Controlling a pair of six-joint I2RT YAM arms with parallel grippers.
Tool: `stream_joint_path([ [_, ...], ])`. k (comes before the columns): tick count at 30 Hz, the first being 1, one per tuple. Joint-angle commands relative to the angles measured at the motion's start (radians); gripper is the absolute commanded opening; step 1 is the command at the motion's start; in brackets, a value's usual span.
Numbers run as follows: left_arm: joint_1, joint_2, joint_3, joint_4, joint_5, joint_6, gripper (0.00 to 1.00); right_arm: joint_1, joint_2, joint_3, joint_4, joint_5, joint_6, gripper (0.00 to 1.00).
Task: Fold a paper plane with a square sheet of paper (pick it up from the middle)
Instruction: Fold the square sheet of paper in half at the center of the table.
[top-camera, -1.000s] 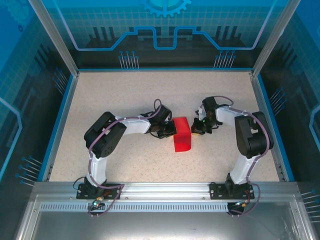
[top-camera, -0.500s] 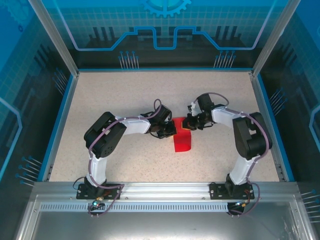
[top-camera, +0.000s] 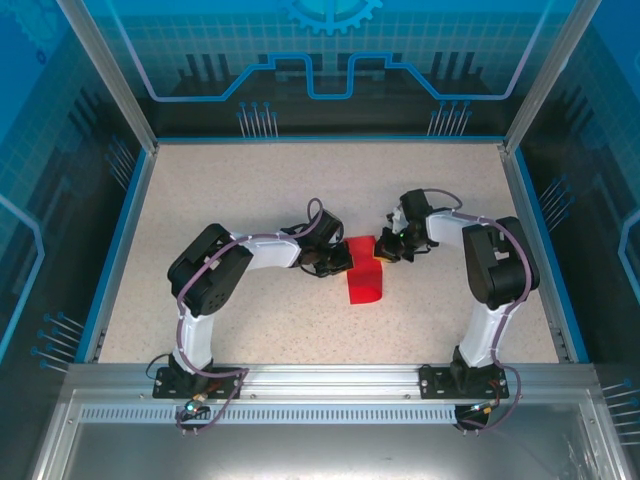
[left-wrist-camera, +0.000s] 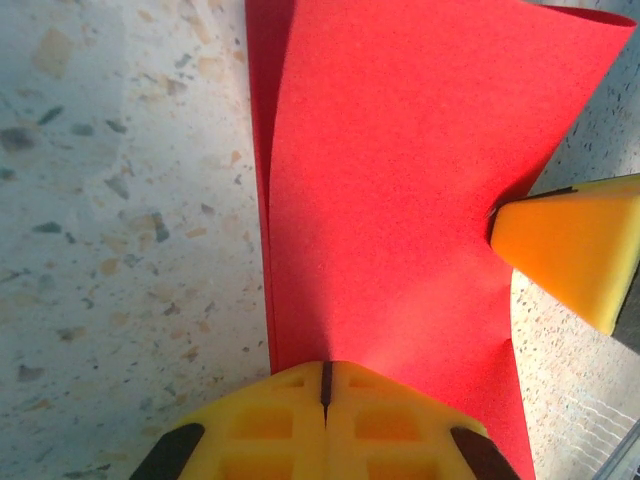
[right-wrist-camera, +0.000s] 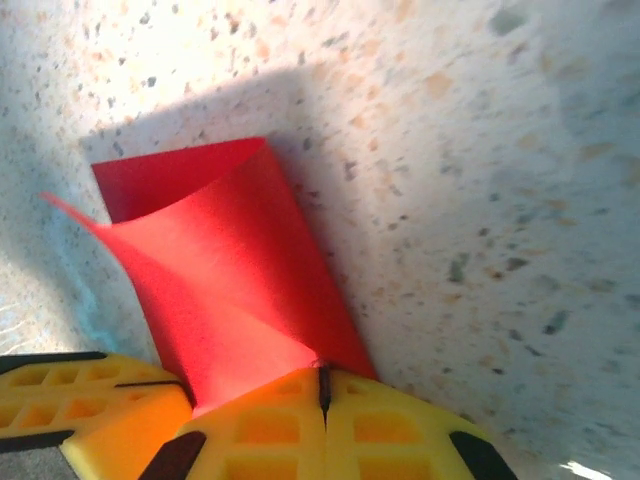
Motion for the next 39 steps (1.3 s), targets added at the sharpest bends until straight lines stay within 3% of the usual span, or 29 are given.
stream_joint_path([
  [1, -0.015, 0.125, -0.101, -0.281, -0.125, -0.003, 0.0, -0.032, -0.03, 0.034, -0.06, 0.193, 0.03, 0.0],
  [6, -0.015, 0.126, -0.09, -0.286, -0.123, 0.003, 0.0, -0.015, -0.175, -0.004, 0.005, 0.216, 0.032, 0.0],
  [9, -0.017, 0.128, -0.082, -0.289, -0.122, 0.006, 0.0, 0.003, -0.236, -0.032, 0.085, 0.104, 0.0, 0.0],
  [13, -0.017, 0.129, -0.076, -0.292, -0.122, 0.006, 0.0, 0.039, -0.149, 0.028, 0.065, -0.031, -0.029, 0.0],
  [18, -0.019, 0.129, -0.077, -0.293, -0.123, 0.002, 0.0, 0.057, -0.005, 0.115, 0.015, -0.073, -0.038, 0.0],
  [23, -0.018, 0.131, -0.082, -0.293, -0.12, -0.004, 0.0, 0.045, 0.074, 0.17, -0.051, 0.012, -0.042, 0.0],
  [30, -0.019, 0.132, -0.091, -0.289, -0.122, -0.004, 0.0, 0.024, 0.133, 0.217, -0.158, 0.252, -0.028, 0.0],
  [39, -0.018, 0.132, -0.099, -0.282, -0.122, -0.005, 0.0, 0.038, 0.059, 0.263, -0.167, 0.457, 0.014, 0.0],
])
